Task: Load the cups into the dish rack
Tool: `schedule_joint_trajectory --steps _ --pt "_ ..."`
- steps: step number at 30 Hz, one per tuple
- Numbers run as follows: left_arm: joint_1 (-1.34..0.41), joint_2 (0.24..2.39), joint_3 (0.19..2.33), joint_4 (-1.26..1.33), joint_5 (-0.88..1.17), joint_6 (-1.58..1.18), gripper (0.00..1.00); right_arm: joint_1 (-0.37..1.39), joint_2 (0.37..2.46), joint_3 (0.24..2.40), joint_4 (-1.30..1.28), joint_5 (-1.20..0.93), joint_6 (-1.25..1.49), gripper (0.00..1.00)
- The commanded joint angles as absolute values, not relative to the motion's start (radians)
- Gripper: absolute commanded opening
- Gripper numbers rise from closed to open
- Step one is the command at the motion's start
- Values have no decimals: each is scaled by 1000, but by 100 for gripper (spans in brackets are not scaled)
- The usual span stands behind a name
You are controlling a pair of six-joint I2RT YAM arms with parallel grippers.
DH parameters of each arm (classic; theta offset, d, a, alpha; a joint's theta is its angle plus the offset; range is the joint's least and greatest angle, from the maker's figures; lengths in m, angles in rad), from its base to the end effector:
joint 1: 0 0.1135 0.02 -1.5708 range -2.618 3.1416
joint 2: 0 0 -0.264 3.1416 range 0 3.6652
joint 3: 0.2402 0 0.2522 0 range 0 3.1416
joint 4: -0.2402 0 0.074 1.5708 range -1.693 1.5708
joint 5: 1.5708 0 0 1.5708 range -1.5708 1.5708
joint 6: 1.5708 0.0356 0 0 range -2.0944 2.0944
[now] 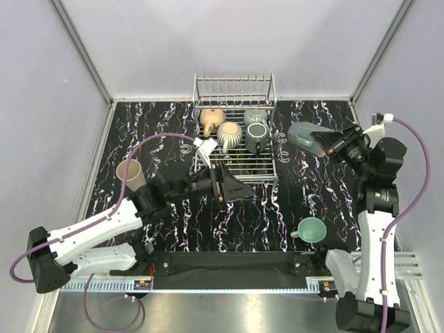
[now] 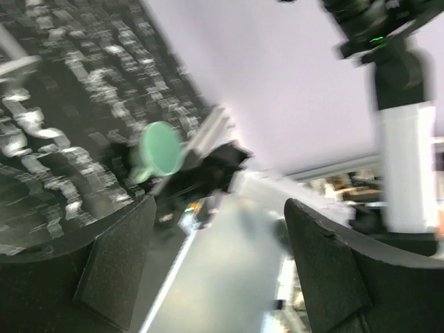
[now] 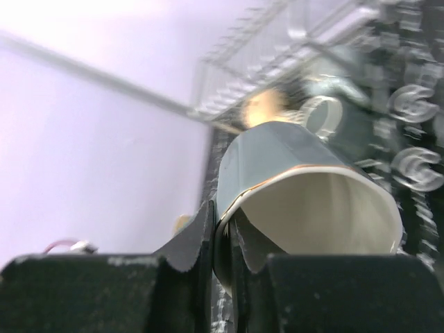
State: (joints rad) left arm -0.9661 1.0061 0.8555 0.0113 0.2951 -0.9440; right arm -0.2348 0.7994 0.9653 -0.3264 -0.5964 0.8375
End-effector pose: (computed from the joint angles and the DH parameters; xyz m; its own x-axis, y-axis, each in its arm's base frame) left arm 0.1262 -0.2008 0.3441 -0.8164 -0.1816 -0.5482 0.4938 0.2726 -0.8257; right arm 0.1698 -0.0201 0.3859 -0.3616 0.7186 -0.5940 -0.1166 0.5973 0.7935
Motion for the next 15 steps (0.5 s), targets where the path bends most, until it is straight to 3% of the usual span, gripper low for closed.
schedule_joint_trajectory --steps 1,4,15 --pt "-1017 1015 838 299 299 -1075 80 -198 762 928 162 -778 995 0" --pt "-1046 1054 834 391 262 -1120 79 -154 747 868 380 -839 1078 0" --pt "-1123 1216 853 760 100 -1295 80 -83 692 818 656 -995 1147 0"
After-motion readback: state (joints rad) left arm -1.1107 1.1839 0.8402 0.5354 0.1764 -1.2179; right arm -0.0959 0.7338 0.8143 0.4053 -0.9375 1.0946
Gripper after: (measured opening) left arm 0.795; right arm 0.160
